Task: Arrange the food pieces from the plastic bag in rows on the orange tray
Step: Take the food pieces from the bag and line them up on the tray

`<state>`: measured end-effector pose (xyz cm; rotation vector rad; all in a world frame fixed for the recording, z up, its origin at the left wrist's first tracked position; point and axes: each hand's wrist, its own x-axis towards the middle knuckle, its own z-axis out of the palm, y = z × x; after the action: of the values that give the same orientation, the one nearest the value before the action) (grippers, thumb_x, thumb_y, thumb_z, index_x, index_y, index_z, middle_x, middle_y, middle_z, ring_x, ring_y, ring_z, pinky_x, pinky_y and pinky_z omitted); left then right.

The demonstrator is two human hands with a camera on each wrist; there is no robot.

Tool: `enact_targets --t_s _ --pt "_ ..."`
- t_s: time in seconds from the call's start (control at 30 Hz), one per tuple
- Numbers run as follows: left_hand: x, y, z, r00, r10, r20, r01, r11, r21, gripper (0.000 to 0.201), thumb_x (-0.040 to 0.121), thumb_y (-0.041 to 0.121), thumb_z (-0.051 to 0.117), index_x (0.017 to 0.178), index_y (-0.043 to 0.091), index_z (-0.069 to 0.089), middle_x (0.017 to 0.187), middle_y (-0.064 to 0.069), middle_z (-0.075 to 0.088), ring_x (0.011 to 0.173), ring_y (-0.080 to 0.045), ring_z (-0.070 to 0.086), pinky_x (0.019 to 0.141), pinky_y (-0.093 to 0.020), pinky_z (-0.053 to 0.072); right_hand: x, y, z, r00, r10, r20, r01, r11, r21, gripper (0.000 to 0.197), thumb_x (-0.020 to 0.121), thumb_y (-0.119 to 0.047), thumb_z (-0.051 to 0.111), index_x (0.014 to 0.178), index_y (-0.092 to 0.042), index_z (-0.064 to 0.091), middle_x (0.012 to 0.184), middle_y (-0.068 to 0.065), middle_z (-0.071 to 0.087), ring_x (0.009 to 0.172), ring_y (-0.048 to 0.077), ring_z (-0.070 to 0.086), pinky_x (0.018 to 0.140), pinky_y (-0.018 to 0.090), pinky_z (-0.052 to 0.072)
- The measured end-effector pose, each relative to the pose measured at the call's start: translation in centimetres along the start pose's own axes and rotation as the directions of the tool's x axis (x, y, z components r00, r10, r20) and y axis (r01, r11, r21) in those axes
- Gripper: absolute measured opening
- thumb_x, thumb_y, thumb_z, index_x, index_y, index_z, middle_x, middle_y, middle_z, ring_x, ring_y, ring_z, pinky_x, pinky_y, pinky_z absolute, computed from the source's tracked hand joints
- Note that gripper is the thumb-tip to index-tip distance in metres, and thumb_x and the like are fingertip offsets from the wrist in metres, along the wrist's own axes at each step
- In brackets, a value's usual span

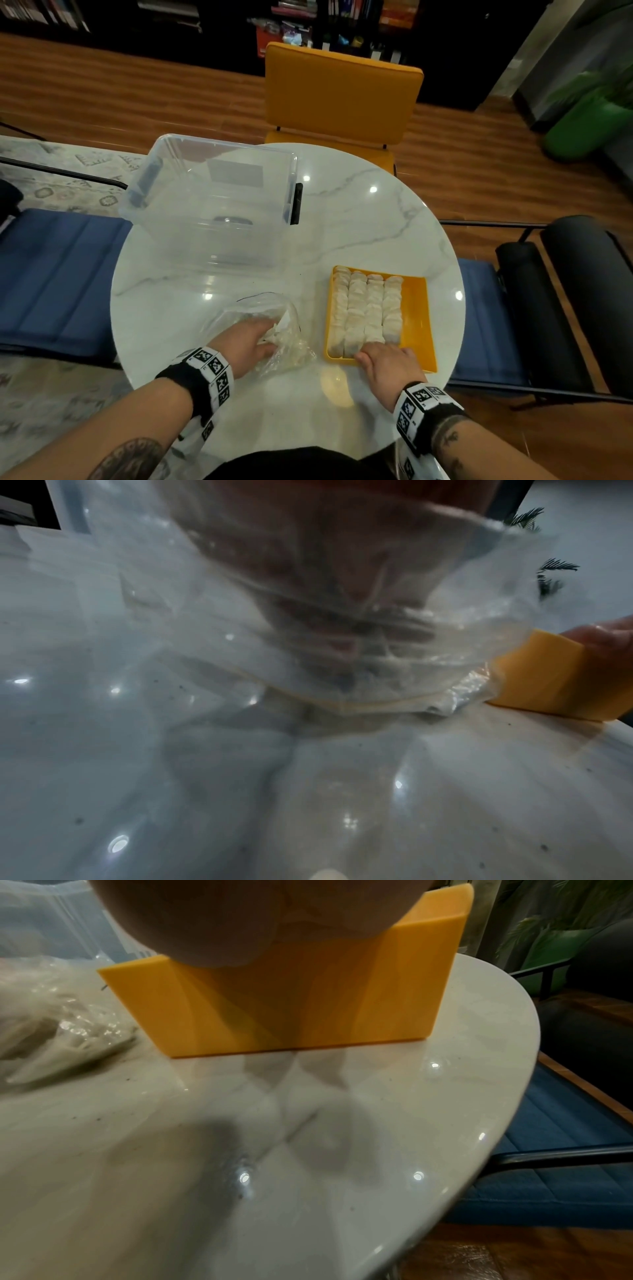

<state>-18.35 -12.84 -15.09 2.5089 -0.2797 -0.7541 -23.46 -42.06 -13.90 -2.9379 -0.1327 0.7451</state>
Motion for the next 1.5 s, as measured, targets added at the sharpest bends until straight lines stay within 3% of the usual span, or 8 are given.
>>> enact_targets --t_s 0.23,0.4,0.57,0.73,0.93,1.13,1.33,1.5 --pt "0.0 -0.4 -0.3 0.996 -0.086 -0.022 0.087 0.996 0.018 0.046 0.083 0.051 0.070 0.123 0.029 0.062 0.119 0.008 0.054 0.104 -0.011 0.052 0.090 -0.021 0.039 -0.2 0.0 -0.1 1.000 -0.013 -0.013 0.013 1.000 0.010 0.094 0.074 -0.069 -0.023 0.114 -0.033 0.054 0.120 -0.012 0.060 0.113 0.016 0.052 0.093 0.037 0.033" --pt "-0.5 0.2 -1.2 0.987 -0.158 -0.021 0.158 0.987 -0.015 0.050 0.071 0.052 0.080 0.110 0.033 0.054 0.096 0.013 0.057 0.087 -0.007 0.055 0.069 -0.018 0.038 -0.3 0.0 -0.3 0.999 0.016 0.033 -0.016 1.000 -0.001 0.045 0.104 -0.050 0.015 0.117 -0.032 0.054 0.123 -0.010 0.060 0.115 0.017 0.052 0.095 0.038 0.033" --pt "-0.9 -0.2 -2.5 0.984 -0.179 0.008 0.179 0.981 -0.074 0.062 0.059 0.056 0.085 0.112 0.039 0.058 0.103 0.018 0.059 0.093 -0.004 0.058 0.076 -0.018 0.042 -0.3 0.0 -0.4 0.999 0.013 0.032 -0.013 1.000 0.004 0.042 0.105 -0.048 0.017 0.118 -0.031 0.054 0.123 -0.010 0.059 0.115 0.017 0.051 0.096 0.038 0.033" --pt "-0.9 -0.2 -3.6 0.963 -0.269 0.001 0.258 0.920 -0.297 0.032 0.066 0.050 0.084 0.081 0.025 0.071 0.072 0.010 0.069 0.058 -0.004 0.062 0.049 -0.018 0.046 -0.3 0.0 -0.5 0.999 0.007 0.040 -0.007 1.000 -0.002 0.043 0.104 -0.049 0.017 0.118 -0.032 0.054 0.123 -0.010 0.059 0.115 0.016 0.052 0.096 0.037 0.033" --pt "-0.8 -0.9 -3.6 0.952 -0.306 0.020 0.277 0.832 -0.481 0.033 0.079 0.034 0.080 0.090 0.006 0.067 0.084 -0.008 0.072 0.071 -0.019 0.067 0.058 -0.029 0.054 -0.1 0.1 -0.2 1.000 -0.010 0.028 0.010 1.000 -0.003 0.084 0.080 -0.065 -0.015 0.115 -0.033 0.054 0.120 -0.012 0.060 0.114 0.015 0.053 0.093 0.037 0.033" --pt "-1.4 0.1 -4.3 0.961 -0.259 0.092 0.267 0.798 -0.541 0.018 0.071 0.025 0.058 0.080 0.009 0.056 0.072 -0.013 0.053 0.065 -0.022 0.048 0.061 -0.034 0.040 -0.1 0.2 -0.3 0.998 0.016 0.055 -0.015 1.000 -0.007 0.044 0.104 -0.050 0.016 0.115 -0.032 0.054 0.121 -0.010 0.060 0.114 0.016 0.053 0.095 0.037 0.034" --pt "-1.6 -0.4 -3.6 0.947 -0.321 0.031 0.268 0.733 -0.626 0.034 0.090 0.004 0.056 0.109 0.031 0.063 0.100 -0.006 0.067 0.079 -0.025 0.069 0.055 -0.029 0.055 -0.2 0.2 -0.4 0.999 0.006 0.052 -0.006 1.000 -0.014 0.044 0.104 -0.050 0.016 0.116 -0.032 0.054 0.122 -0.010 0.060 0.115 0.016 0.052 0.095 0.037 0.034" --pt "-1.8 0.0 -4.1 0.940 -0.337 -0.051 0.225 0.727 -0.649 0.019 0.095 0.004 0.055 0.094 0.014 0.071 0.090 -0.014 0.072 0.074 -0.023 0.069 0.065 -0.032 0.060 -0.3 0.1 -0.6 0.999 -0.001 0.050 0.002 1.000 -0.019 0.044 0.104 -0.050 0.016 0.115 -0.031 0.054 0.121 -0.010 0.060 0.114 0.016 0.053 0.094 0.037 0.034"
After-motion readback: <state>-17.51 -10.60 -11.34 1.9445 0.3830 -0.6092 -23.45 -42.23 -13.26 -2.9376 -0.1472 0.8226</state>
